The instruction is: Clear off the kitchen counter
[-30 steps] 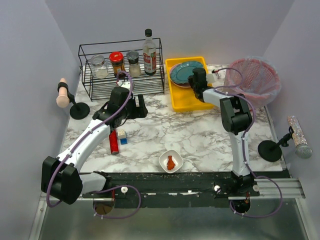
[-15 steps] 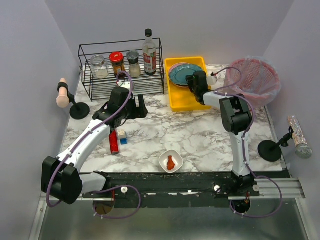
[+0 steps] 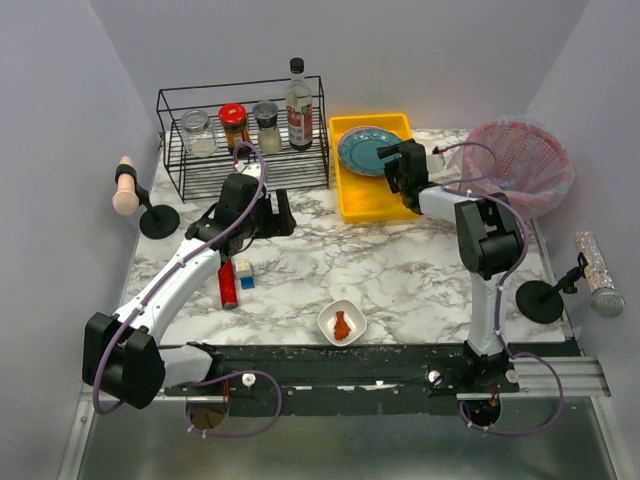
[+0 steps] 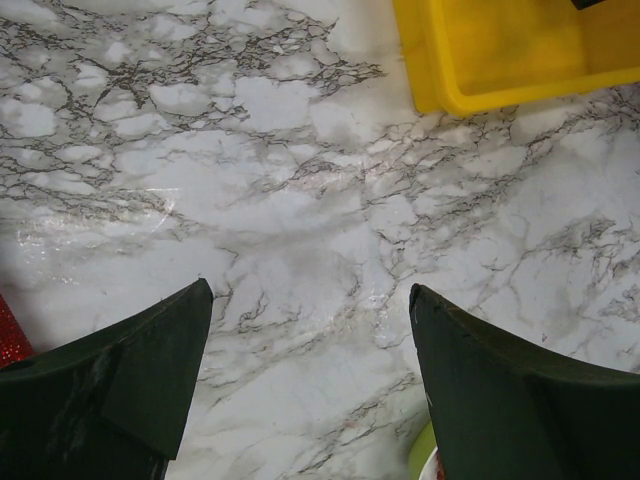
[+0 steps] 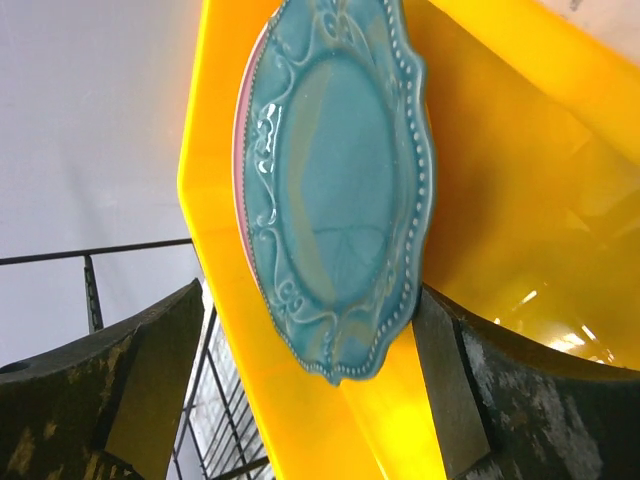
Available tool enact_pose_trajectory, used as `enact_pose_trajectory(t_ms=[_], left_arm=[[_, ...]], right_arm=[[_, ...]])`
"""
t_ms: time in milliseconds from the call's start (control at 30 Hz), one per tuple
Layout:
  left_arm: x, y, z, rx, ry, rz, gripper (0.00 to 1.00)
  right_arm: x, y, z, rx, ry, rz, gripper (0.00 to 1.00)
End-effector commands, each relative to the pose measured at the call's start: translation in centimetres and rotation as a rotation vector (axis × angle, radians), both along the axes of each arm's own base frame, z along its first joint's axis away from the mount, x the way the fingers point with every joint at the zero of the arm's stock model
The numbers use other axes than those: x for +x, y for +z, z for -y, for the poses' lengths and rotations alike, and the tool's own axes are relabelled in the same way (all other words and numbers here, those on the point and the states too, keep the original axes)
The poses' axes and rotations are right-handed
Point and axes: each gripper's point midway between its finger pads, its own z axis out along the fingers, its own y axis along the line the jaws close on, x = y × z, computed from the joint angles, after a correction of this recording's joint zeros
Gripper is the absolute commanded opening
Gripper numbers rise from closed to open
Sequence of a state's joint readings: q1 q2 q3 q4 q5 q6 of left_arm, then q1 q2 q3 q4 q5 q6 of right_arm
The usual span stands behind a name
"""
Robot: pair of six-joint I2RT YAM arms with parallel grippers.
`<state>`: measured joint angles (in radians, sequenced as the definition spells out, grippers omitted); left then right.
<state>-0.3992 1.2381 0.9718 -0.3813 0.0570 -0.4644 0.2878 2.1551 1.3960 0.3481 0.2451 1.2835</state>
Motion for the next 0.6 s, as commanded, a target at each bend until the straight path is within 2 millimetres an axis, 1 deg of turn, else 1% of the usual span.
enact_pose_trajectory(t_ms=[0,100,233,367,433,500,567], left_arm=[[0.2,0.0,0.2,-0.014,-0.005,0.004,0.91],[0.2,-0.1,0.2,-0.015,-0.007,0.0,0.91],[0.2,-0.1,0.2,-0.008,-0.006,-0.002,0.91],[0.3,-0.3,-0.1,0.007,-0.002,-0.006,0.91],[0.3,-0.4,0.0,0.01,-0.002,-0.01,0.91],[0.4,-0.6,0.1,0.01,-0.006,-0.017,0.91],[0.3,-0.6,0.3,0.009,-0.014,-0.022,0.91]], right_arm=[[-1.6,0.8,1.0,-0.015,-0.008,-0.044,0.91],[-2.4,0.2,1.0,-0.029,0.002,-0.103,0.92],[-3.3,0.3,0.7,-0.041,0.041,-0.116,0.92],[-5.0,0.3,1.7,-0.105,0.036,-0.167,0.92],[-5.7,0.8,2.3,-0.138,0.033,-0.173,0.92],[-6.3,1.2,2.6,-0.179,0.055,-0.172,0.93],[-6.7,2.0,2.6,-0.227,0.087,-0.158,0.92]])
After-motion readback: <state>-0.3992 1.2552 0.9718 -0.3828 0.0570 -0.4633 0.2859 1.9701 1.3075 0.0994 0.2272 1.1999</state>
